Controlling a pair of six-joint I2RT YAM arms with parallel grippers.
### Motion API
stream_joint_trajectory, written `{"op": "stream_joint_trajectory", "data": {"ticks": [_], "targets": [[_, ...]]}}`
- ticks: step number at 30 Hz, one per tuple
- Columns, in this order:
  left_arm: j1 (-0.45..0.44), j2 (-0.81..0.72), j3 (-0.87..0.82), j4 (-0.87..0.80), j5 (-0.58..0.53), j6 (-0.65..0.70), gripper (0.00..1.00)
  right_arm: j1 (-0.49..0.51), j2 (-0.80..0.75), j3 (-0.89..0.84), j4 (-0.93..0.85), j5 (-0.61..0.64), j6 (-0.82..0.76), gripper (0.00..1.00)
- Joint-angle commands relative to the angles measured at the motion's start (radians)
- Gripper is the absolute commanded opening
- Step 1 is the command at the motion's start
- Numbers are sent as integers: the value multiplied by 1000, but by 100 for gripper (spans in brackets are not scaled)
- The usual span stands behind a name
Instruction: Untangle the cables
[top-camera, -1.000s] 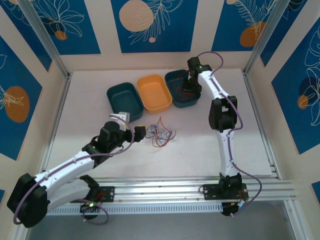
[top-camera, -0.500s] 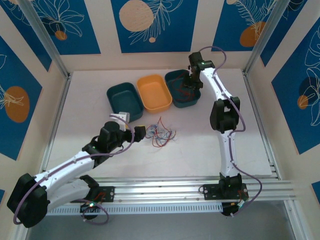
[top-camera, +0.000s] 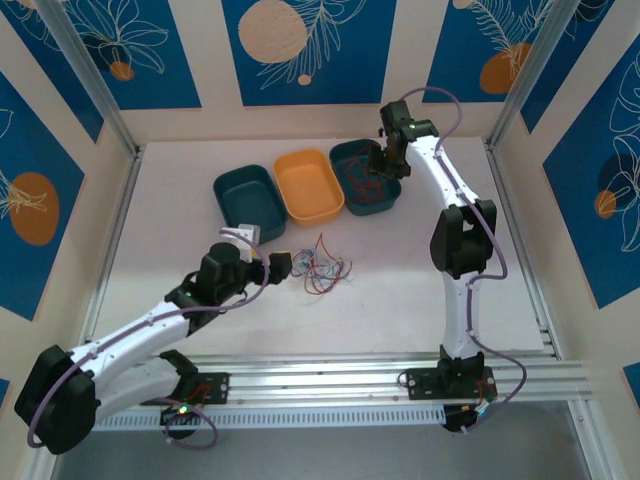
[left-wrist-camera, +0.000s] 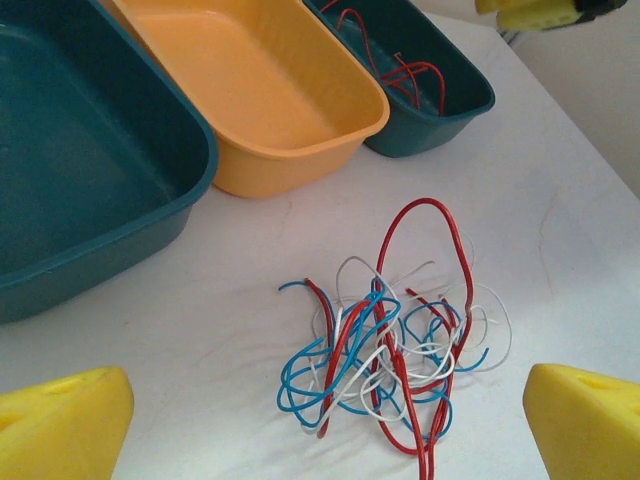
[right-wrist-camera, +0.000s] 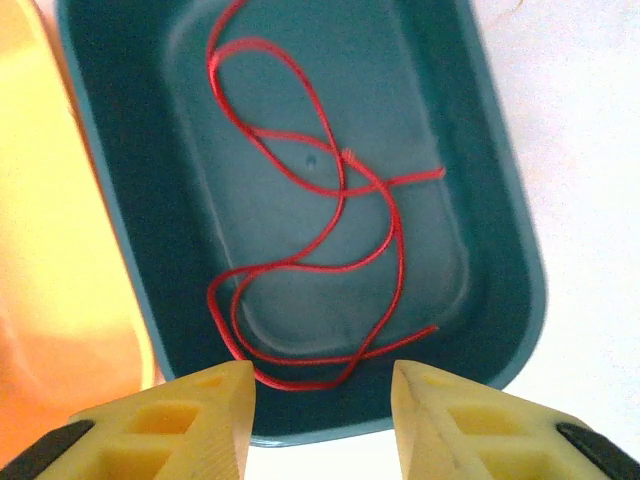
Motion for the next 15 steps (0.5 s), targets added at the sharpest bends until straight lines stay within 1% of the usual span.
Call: {"op": "stream_joint_trajectory", "data": {"ticks": [1,5,8,12,15], "targets": [[-5,8,7,1,-12,6,100,19,-51,-72,13,-3,22,40],[-5,19,9,3,-11,3,100,49,-85,-156,46,-5,15,39],[-6,27,11,4,-7,3,100,66,-91,-189,54,17,10,39],[-5,32,12,5,-6,3,100,75,-63,-189,55,40,5,38],[-5,31,13,1,-5,3,100,76,-33,-169,55,59,-1,33]]}}
